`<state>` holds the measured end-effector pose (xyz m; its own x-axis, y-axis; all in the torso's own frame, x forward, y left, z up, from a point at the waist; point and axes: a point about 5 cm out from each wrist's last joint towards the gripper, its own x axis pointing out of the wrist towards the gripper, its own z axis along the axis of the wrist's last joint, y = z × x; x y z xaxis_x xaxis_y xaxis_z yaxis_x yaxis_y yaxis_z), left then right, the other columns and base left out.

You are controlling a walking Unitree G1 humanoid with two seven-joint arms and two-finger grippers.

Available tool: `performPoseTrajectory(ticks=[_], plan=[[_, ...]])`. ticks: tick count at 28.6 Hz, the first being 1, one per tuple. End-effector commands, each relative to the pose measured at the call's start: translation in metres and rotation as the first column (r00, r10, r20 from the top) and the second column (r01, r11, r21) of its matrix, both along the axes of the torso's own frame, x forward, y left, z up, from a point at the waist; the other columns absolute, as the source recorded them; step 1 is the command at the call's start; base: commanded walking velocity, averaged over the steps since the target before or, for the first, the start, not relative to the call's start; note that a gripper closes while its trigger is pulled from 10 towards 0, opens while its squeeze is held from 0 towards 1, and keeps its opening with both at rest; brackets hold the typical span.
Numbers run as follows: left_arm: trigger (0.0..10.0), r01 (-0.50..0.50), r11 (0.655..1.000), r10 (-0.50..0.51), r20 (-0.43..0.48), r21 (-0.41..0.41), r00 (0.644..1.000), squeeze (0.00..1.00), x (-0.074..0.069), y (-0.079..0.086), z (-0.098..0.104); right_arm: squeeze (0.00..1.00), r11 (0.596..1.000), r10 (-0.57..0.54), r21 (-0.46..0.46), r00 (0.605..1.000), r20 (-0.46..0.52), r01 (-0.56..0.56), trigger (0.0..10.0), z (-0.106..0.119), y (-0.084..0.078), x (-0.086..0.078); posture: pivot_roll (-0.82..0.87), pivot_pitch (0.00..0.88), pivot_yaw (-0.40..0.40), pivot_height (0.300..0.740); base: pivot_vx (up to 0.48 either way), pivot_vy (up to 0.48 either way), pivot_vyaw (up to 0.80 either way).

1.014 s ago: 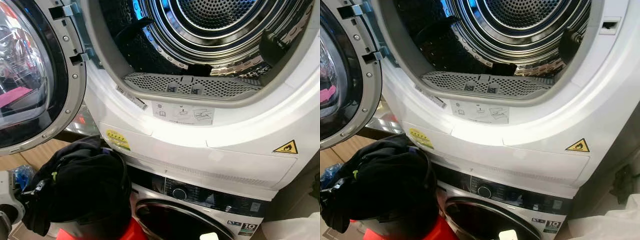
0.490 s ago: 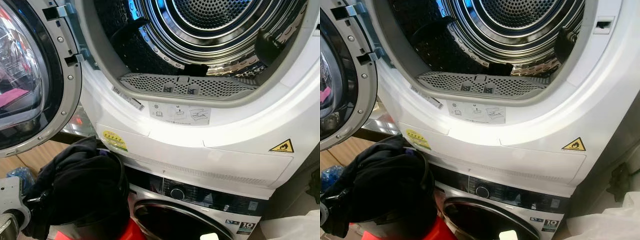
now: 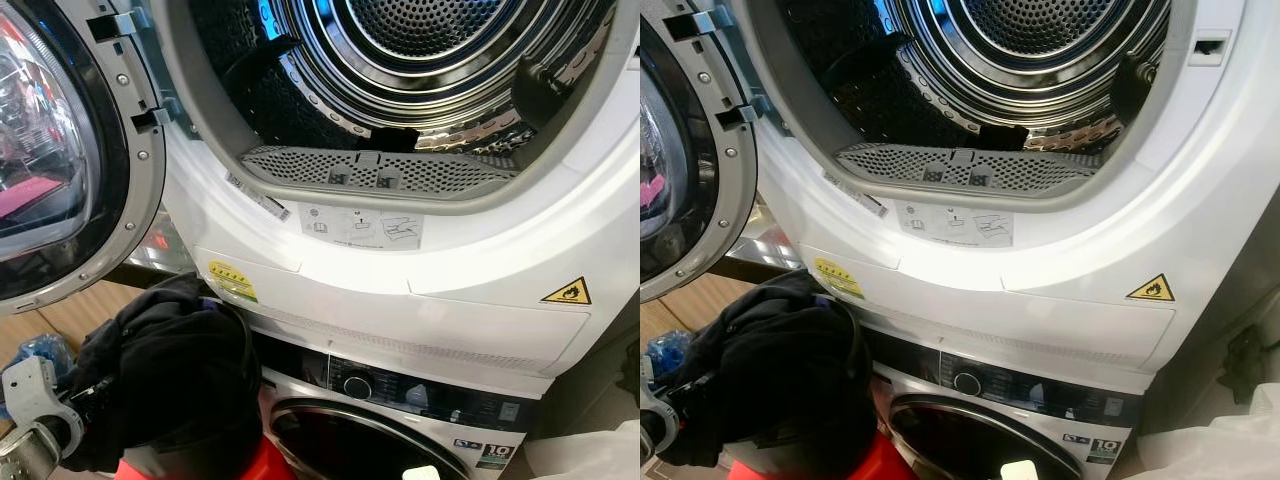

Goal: Clothes washing

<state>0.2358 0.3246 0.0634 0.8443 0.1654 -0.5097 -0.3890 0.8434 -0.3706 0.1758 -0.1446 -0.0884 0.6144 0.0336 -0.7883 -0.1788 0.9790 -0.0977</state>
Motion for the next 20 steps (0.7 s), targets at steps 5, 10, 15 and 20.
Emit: performPoseTrajectory(ticks=[5,10,15,20], plan=[[10.0,0.054,0.997,-0.058,-0.075,-0.05,0.996,0.0,-0.002,-0.012,-0.013,0.0,1.0,0.001,0.019,1.0,0.0,-0.001,10.0,0.0,0.007,-0.001,0.04,0.0,0.145,0.74,0.0,0.0,0.0],[0.0,0.081,0.995,-0.086,-0.098,-0.061,0.991,0.0,0.0,-0.018,-0.016,0.0,1.0,0.004,0.019,1.0,0.005,-0.004,10.0,0.0,0.008,0.0,0.04,0.0,0.149,0.74,0.0,0.0,0.0],[0.0,0.096,0.994,-0.102,-0.101,-0.06,0.99,0.0,0.0,-0.02,-0.017,0.0,1.0,0.006,0.015,1.0,0.002,-0.006,10.0,0.0,0.007,0.0,0.04,0.0,0.148,0.74,0.0,0.0,0.0],[0.0,0.105,0.993,-0.109,-0.083,-0.058,0.99,0.0,0.002,-0.022,-0.017,0.0,1.0,0.016,0.014,1.0,0.008,-0.016,10.0,0.001,0.008,0.002,0.04,0.0,0.145,0.74,0.0,0.0,0.0]])
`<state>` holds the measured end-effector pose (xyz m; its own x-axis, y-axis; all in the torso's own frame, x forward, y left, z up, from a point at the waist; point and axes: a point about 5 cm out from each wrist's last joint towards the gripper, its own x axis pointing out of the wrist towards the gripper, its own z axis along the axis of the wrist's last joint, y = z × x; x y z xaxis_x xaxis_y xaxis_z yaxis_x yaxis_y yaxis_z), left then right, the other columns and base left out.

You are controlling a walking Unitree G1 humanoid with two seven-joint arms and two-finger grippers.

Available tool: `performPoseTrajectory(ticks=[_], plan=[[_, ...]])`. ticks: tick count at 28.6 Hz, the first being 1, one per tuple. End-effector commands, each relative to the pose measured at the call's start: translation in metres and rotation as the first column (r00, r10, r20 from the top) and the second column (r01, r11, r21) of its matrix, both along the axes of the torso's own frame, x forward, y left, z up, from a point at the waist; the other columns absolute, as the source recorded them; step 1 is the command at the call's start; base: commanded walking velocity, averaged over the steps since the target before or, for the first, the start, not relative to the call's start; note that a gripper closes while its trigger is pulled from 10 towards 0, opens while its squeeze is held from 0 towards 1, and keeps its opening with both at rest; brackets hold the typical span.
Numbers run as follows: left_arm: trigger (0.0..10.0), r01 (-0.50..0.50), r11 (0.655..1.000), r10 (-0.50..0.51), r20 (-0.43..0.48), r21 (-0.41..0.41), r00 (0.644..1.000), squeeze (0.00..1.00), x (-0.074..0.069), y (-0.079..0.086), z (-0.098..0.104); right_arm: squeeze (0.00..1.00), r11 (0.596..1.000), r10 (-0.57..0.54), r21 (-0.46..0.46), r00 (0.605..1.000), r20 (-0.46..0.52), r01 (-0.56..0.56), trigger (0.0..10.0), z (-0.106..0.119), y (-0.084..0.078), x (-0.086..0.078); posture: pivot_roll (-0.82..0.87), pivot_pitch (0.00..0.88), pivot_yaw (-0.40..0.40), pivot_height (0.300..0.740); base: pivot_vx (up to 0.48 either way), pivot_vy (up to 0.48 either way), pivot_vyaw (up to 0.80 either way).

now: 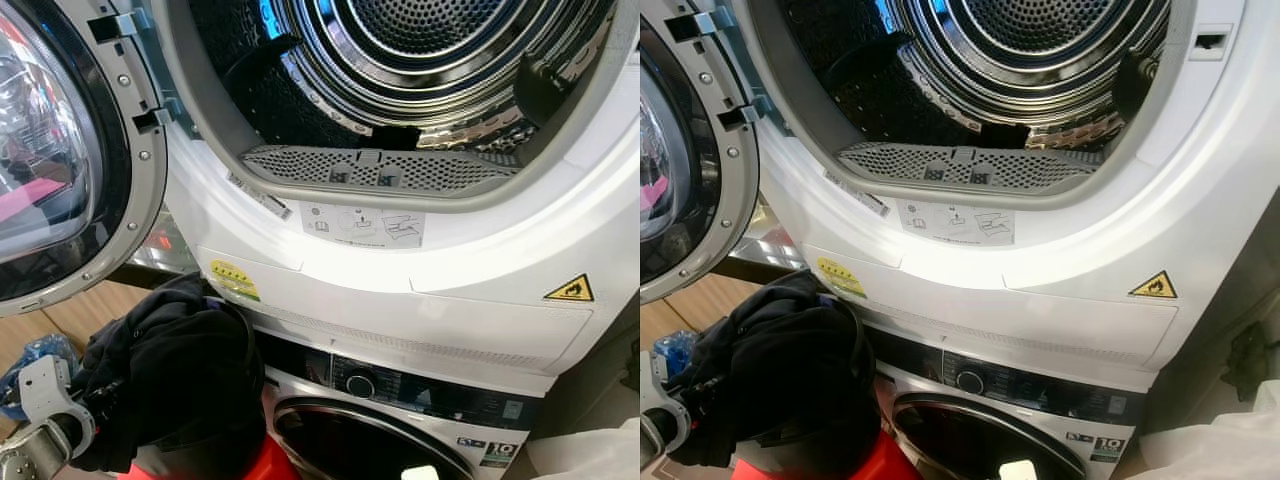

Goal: Clothes washing

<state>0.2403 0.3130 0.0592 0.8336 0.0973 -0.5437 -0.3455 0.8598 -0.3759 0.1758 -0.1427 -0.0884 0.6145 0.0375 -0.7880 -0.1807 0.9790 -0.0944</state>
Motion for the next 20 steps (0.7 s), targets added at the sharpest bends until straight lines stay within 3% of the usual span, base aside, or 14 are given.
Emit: performPoseTrajectory(ticks=[1,20], plan=[[0.0,0.039,0.999,-0.041,-0.046,-0.031,0.998,0.0,-0.0017,-0.01,-0.012,0.0,1.0,0.015,0.01,1.0,0.008,-0.015,10.0,0.0012,0.0058,0.0026,0.04,0.0,0.145,0.74,0.0,0.0,0.0],[0.0,0.107,0.994,-0.105,0.045,-0.024,0.993,0.0,0.0018,-0.0179,-0.0042,0.0,1.0,0.003,0.016,1.0,-0.004,-0.002,10.0,-0.0005,0.0051,-0.001,0.04,0.0,0.15,0.74,0.0,0.0,0.0]])
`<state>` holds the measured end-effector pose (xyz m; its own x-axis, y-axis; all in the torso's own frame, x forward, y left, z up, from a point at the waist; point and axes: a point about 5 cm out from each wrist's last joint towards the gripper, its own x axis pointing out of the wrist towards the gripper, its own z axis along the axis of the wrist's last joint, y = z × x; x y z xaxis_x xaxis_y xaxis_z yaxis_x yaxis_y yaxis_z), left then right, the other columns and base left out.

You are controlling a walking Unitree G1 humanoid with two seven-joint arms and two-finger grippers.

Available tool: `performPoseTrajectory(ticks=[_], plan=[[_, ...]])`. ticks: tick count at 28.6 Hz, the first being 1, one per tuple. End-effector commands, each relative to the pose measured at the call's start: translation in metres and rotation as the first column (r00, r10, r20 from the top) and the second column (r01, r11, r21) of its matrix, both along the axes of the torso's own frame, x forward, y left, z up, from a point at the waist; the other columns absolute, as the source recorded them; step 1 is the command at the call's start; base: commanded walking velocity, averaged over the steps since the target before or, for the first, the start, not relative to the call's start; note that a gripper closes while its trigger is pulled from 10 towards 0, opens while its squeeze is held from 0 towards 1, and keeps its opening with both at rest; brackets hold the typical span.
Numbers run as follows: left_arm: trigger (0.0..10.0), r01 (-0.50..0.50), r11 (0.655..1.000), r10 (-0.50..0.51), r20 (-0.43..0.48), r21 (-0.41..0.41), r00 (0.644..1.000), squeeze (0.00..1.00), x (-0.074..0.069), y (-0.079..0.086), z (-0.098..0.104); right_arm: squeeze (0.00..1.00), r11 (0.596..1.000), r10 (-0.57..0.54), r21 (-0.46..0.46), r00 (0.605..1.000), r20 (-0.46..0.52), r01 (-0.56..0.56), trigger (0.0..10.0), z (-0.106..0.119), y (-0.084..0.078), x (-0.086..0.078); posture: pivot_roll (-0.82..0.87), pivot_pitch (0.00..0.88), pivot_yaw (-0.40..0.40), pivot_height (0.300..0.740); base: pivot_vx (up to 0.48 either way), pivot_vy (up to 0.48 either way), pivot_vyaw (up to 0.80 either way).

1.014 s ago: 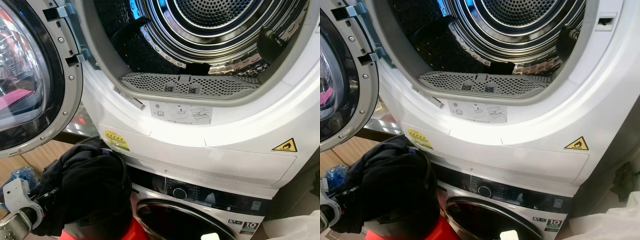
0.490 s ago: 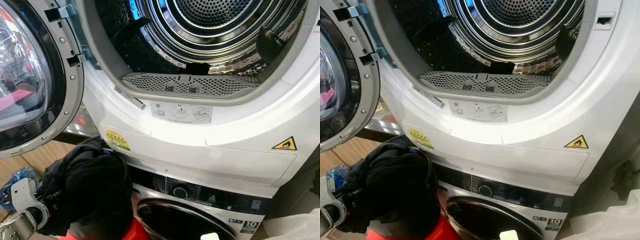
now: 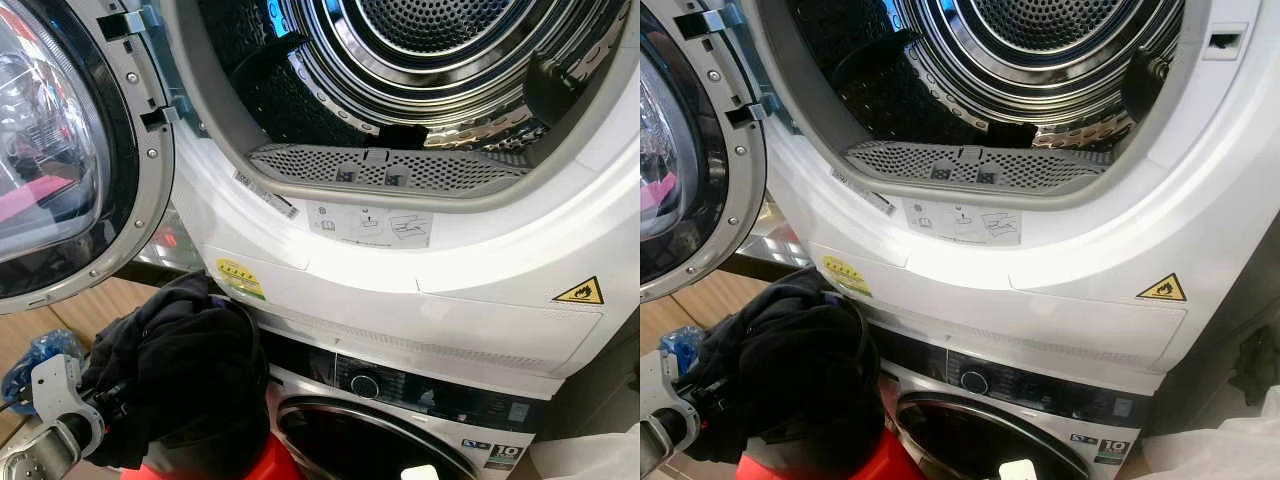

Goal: Clothes washing

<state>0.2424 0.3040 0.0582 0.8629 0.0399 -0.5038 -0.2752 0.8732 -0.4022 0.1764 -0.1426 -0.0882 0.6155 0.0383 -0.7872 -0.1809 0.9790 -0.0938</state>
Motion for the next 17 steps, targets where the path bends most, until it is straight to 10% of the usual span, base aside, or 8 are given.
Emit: performPoseTrajectory(ticks=[1,17], plan=[[0.0,0.05,0.999,-0.05,0.003,-0.015,0.999,0.0,0.0,-0.01,-0.003,0.0,1.0,0.001,0.016,1.0,-0.004,-0.001,10.0,-0.001,0.005,-0.001,0.04,0.0,0.15,0.74,0.0,0.0,0.0],[0.0,0.217,0.975,-0.195,0.29,-0.047,0.937,0.0,0.004,-0.028,0.024,0.0,1.0,0.0,0.025,1.0,0.009,0.0,10.0,0.001,0.009,0.003,0.04,0.0,0.15,0.74,0.0,0.0,0.0]])
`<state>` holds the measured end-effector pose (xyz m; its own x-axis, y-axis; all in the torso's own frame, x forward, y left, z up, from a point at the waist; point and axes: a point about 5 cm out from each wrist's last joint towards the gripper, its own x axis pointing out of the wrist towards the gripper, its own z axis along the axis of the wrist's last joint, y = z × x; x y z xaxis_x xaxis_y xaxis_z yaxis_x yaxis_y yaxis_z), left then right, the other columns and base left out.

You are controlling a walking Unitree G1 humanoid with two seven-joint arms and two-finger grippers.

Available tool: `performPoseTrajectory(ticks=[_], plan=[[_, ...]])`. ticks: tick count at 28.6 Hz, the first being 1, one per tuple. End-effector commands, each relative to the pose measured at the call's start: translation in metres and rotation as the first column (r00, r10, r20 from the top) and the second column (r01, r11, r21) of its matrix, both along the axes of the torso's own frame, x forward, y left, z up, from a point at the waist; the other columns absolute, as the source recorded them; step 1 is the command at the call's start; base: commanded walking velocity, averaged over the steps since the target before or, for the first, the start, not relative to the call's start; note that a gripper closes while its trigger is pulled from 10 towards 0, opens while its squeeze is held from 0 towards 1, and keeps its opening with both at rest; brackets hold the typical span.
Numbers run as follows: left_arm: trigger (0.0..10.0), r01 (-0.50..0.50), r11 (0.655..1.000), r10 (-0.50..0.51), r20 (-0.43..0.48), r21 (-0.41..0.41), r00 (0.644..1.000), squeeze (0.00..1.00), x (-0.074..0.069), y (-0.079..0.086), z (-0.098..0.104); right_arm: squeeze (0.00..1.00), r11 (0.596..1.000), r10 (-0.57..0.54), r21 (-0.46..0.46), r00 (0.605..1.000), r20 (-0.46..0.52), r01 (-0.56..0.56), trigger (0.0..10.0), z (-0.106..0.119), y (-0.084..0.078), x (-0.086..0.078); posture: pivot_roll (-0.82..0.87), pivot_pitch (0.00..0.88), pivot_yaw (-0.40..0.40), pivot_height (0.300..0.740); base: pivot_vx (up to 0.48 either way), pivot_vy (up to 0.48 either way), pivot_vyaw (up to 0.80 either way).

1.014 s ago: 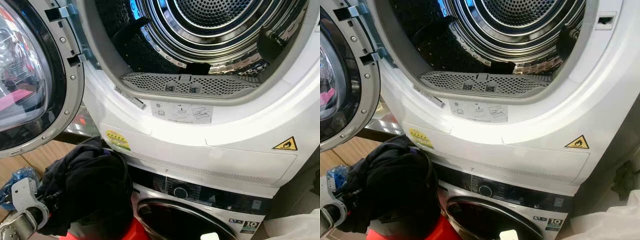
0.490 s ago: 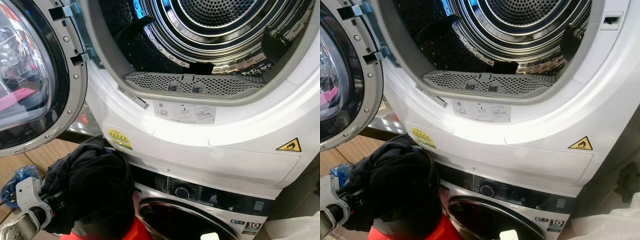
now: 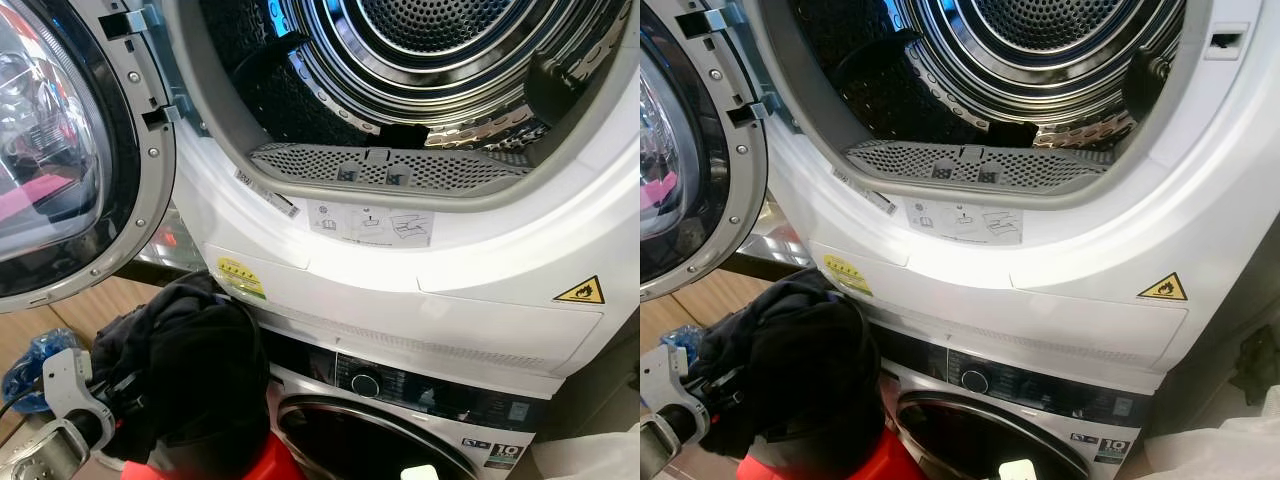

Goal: Clothes washing

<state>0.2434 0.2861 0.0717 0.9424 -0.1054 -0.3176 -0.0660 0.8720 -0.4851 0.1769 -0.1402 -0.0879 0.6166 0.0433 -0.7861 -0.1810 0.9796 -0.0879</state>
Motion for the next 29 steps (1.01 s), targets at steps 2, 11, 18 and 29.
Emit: performPoseTrajectory(ticks=[2,11,18,29], plan=[[0.0,0.121,0.992,-0.116,0.138,-0.029,0.984,0.0,0.001,-0.015,0.015,0.0,1.0,0.0,0.019,1.0,0.008,0.0,10.0,0.001,0.006,0.002,0.04,0.0,0.15,0.74,0.0,0.0,0.0],[0.0,0.455,0.888,-0.413,0.322,-0.063,0.852,0.0,-0.018,-0.045,0.039,0.0,1.0,-0.002,0.022,1.0,0.006,0.002,10.0,0.001,0.006,0.001,0.04,0.0,0.15,0.74,0.0,0.0,0.0],[0.0,0.677,0.733,-0.591,0.435,-0.064,0.68,0.0,-0.037,-0.061,0.066,0.0,1.0,0.0,0.024,1.0,0.007,-0.001,10.0,0.001,0.006,0.002,0.05,0.0,0.149,0.74,0.0,0.0,0.0],[0.0,0.813,0.582,-0.703,0.508,0.007,0.498,0.0,-0.049,-0.075,0.096,0.0,1.0,0.005,0.03,1.0,0.011,-0.005,10.0,0.002,0.008,0.004,0.05,0.0,0.145,0.74,0.0,0.0,0.0]])
